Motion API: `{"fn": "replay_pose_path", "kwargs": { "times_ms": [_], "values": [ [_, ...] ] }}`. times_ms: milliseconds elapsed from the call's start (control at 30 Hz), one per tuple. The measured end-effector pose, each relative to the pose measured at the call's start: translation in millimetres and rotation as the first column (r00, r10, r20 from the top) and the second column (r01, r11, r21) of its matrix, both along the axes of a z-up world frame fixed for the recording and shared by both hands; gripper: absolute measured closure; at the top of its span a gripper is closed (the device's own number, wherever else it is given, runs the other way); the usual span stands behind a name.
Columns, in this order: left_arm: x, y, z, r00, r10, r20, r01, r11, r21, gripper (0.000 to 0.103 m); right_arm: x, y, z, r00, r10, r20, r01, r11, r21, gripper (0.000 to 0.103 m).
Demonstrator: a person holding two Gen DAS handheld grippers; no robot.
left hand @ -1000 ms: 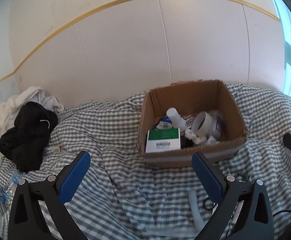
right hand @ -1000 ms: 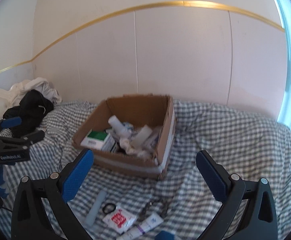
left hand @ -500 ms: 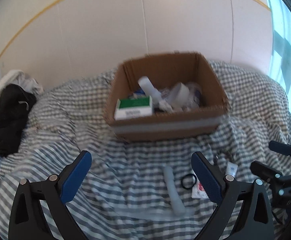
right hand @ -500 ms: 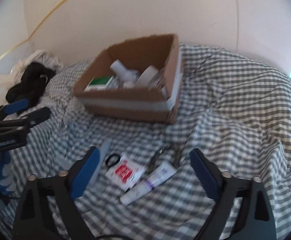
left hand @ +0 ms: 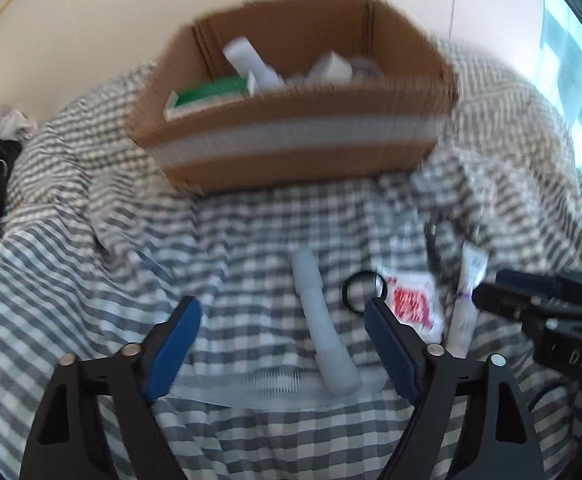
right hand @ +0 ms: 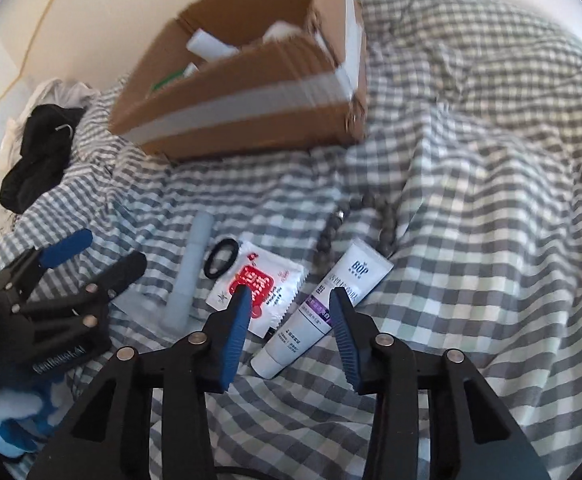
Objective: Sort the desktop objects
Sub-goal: 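Grasp white plastic tube with left tool while right tool grasps white toothpaste tube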
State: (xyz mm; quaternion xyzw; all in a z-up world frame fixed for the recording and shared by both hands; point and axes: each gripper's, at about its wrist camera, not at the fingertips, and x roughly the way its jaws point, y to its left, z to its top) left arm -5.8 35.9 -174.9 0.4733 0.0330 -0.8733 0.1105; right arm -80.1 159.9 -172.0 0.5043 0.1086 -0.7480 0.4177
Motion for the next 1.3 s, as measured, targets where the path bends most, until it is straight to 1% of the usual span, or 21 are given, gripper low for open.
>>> {"fn": "replay_pose_path", "kwargs": {
  "times_ms": [67, 133, 233, 267, 333, 400, 433, 467, 500, 567, 600, 667, 733, 900, 967, 1067, 1133, 1200, 1233, 1267, 1300],
  "values": [
    [-4.3, 3.0, -13.0, 0.999, -0.014, 0.044, 0.013, 1.0, 0.007, 0.025, -3.0, -5.9, -9.4, 1.0, -0.008, 0.03, 0.008, 1.0, 0.028, 0.065],
    [-7.5, 5.7, -21.0, 0.997, -0.026, 0.071, 0.026, 1.0, 0.014, 0.025, -5.0, -10.5, -18.2, 0.998, -0.012, 0.062, 0.009, 0.999, 0.049, 0.069],
    [-12.7, 8.6, -29.7, 0.994, -0.039, 0.101, 0.037, 0.999, 0.018, 0.025, -12.5, -12.2, -25.9, 0.995, -0.018, 0.099, 0.013, 0.998, 0.056, 0.069],
    [-15.6, 9.3, -35.4, 0.991, -0.038, 0.126, 0.036, 0.999, 0.017, 0.025, -14.7, -13.2, -27.7, 0.993, -0.019, 0.112, 0.012, 0.998, 0.058, 0.069],
    [-20.0, 10.3, -45.7, 0.985, -0.04, 0.171, 0.037, 0.999, 0.022, 0.04, -18.4, -17.8, -32.6, 0.99, -0.013, 0.137, 0.002, 0.997, 0.078, 0.068],
    [-22.4, 13.1, -55.4, 0.976, -0.065, 0.208, 0.057, 0.997, 0.044, 0.066, -21.1, -21.1, -36.3, 0.988, -0.009, 0.157, -0.005, 0.996, 0.084, 0.068],
    [-21.6, 16.3, -55.8, 0.975, -0.081, 0.207, 0.073, 0.996, 0.048, 0.072, -22.0, -22.3, -37.9, 0.986, -0.005, 0.167, -0.009, 0.997, 0.082, 0.068],
    [-20.1, 18.9, -54.8, 0.975, -0.09, 0.201, 0.084, 0.996, 0.042, 0.08, -22.7, -22.7, -39.2, 0.984, -0.001, 0.181, -0.013, 0.997, 0.078, 0.068],
    [-17.5, 22.6, -53.0, 0.976, -0.101, 0.192, 0.097, 0.995, 0.029, 0.084, -23.7, -22.2, -39.5, 0.982, 0.002, 0.191, -0.015, 0.997, 0.07, 0.068],
    [-13.1, 25.1, -50.0, 0.978, -0.11, 0.175, 0.107, 0.994, 0.025, 0.086, -24.2, -21.3, -37.7, 0.982, 0.008, 0.191, -0.02, 0.998, 0.06, 0.068],
    [-10.5, 24.4, -47.5, 0.981, -0.106, 0.163, 0.104, 0.994, 0.026, 0.087, -21.6, -22.1, -35.8, 0.985, 0.014, 0.174, -0.025, 0.998, 0.063, 0.07],
    [-4.6, 21.7, -42.1, 0.985, -0.097, 0.141, 0.093, 0.995, 0.035, 0.089, -19.3, -23.5, -32.7, 0.987, 0.03, 0.158, -0.04, 0.997, 0.059, 0.103],
    [2.0, 19.1, -35.9, 0.99, -0.084, 0.116, 0.081, 0.996, 0.038, 0.089, -15.4, -23.5, -28.5, 0.99, 0.041, 0.137, -0.047, 0.998, 0.045, 0.103],
    [19.5, 16.0, -21.2, 0.995, -0.074, 0.07, 0.071, 0.997, 0.041, 0.092, -8.4, -13.4, -7.3, 0.994, 0.065, 0.087, -0.06, 0.997, -0.058, 0.103],
    [23.3, 16.3, -14.7, 0.996, -0.068, 0.049, 0.066, 0.997, 0.04, 0.093, -4.9, -9.3, -1.1, 0.996, 0.066, 0.067, -0.061, 0.995, -0.082, 0.103],
    [18.7, 9.2, -6.0, 0.998, -0.061, 0.028, 0.06, 0.997, 0.054, 0.093, 1.8, -4.1, 11.5, 0.997, 0.073, 0.016, -0.071, 0.991, -0.117, 0.103],
    [21.9, 6.3, -0.1, 0.998, -0.054, 0.015, 0.054, 0.997, 0.056, 0.093, 5.4, -3.9, 14.0, 0.997, 0.071, 0.0, -0.07, 0.991, -0.112, 0.103],
    [25.0, 3.0, 3.4, 0.999, -0.05, 0.005, 0.05, 0.997, 0.06, 0.093, 3.2, -4.1, 11.3, 0.998, 0.053, 0.012, -0.052, 0.995, -0.086, 0.103],
    [27.0, 3.7, 5.8, 0.999, -0.047, 0.001, 0.047, 0.997, 0.058, 0.093, -0.7, -5.6, 5.8, 0.998, 0.043, 0.042, -0.041, 0.998, -0.058, 0.103],
    [28.6, 2.7, 7.6, 0.999, -0.041, -0.005, 0.042, 0.998, 0.056, 0.093, -7.8, -6.6, -4.1, 0.994, 0.038, 0.099, -0.037, 0.999, -0.018, 0.102],
    [29.0, 0.6, 8.2, 0.999, -0.038, -0.009, 0.038, 0.998, 0.058, 0.093, -11.6, -7.7, -9.4, 0.993, 0.021, 0.119, -0.022, 1.0, 0.006, 0.102]
  ]
}}
